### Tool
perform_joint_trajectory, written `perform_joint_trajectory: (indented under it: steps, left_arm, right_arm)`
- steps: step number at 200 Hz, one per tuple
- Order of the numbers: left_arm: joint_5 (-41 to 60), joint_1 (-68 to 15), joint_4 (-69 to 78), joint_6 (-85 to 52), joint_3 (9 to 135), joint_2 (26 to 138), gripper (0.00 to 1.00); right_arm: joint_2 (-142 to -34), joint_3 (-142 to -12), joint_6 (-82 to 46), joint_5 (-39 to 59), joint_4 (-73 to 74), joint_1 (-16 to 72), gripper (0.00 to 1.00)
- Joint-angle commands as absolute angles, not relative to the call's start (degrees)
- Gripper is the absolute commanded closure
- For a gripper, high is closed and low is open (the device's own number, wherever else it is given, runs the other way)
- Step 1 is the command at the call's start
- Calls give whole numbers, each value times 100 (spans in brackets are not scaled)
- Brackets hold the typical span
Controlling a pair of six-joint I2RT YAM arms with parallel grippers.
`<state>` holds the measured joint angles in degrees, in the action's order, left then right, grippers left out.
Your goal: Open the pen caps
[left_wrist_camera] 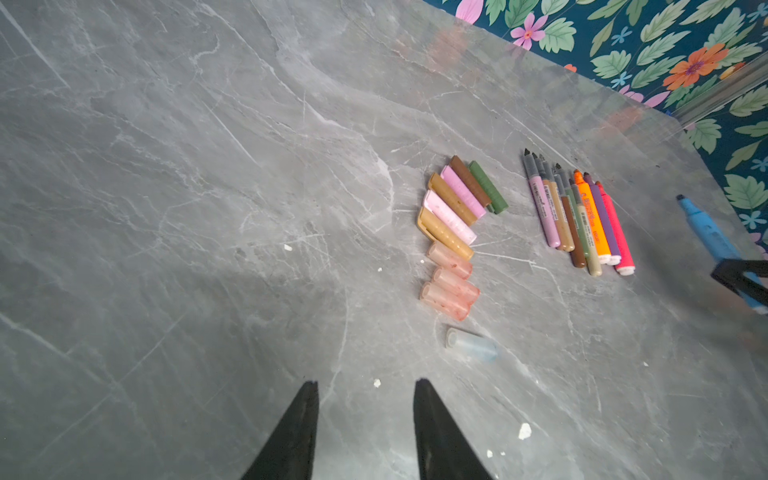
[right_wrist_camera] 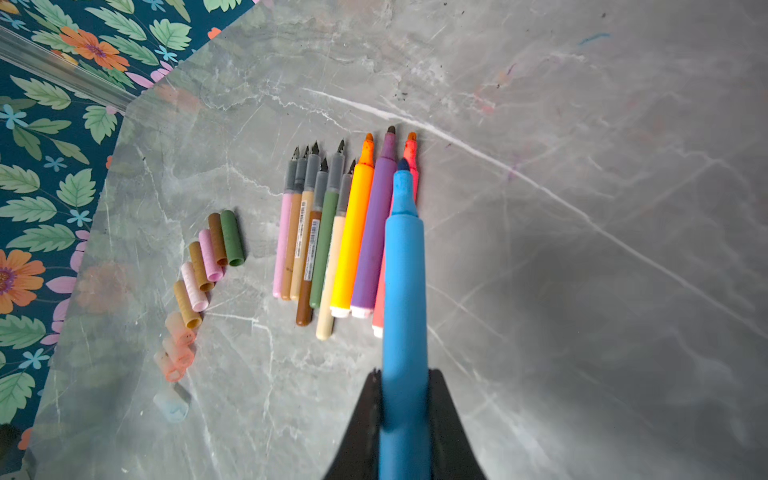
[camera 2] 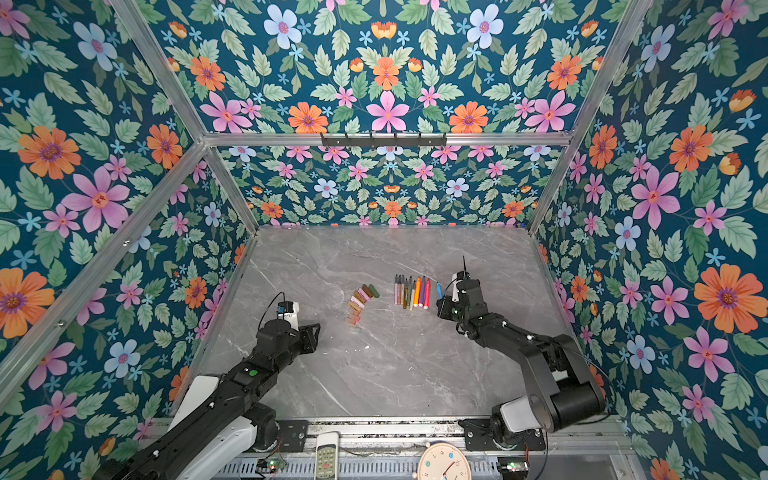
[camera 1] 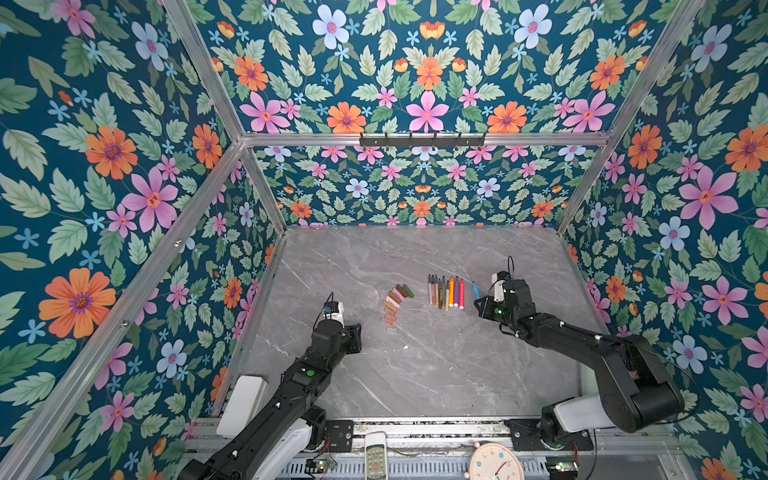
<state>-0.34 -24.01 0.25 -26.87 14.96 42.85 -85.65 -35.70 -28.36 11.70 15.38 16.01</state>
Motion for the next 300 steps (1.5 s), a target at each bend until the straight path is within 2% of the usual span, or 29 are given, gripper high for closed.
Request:
perform_joint_trajectory:
  steps: [1, 63, 144, 237, 263, 292, 300]
  left_arm:
    - [-136, -2401, 114, -2663, 1447, 4128, 58]
    - [-158, -2402, 97, -2681, 1433, 4085, 58]
    - [-156, -2403, 105, -2681, 1441, 4122, 58]
    - [-149, -2408, 105, -2681, 1441, 4105, 58]
    - [-149, -2402, 105, -2682, 1441, 4111, 58]
    - [-139, -2401, 106, -2685, 1441, 4116, 58]
    - [-145, -2400, 106, -2681, 1441, 4113, 58]
  right_arm:
    - [-9011, -3784, -2913, 1380, 2074, 1508, 100]
    - [-9776, -4336, -3134, 1380, 1998, 1459, 100]
    - [-10256, -4304, -3581, 1588, 2268, 1327, 100]
    - [-10245, -4086, -3728, 1659, 2544, 1291, 89]
    - [-10185, -3957, -3727, 1743, 2684, 1283, 82]
    - [-10212, -3861, -3693, 1913, 2854, 1249, 58]
    - [-10216, -3837, -3717, 1951, 2916, 1239, 54]
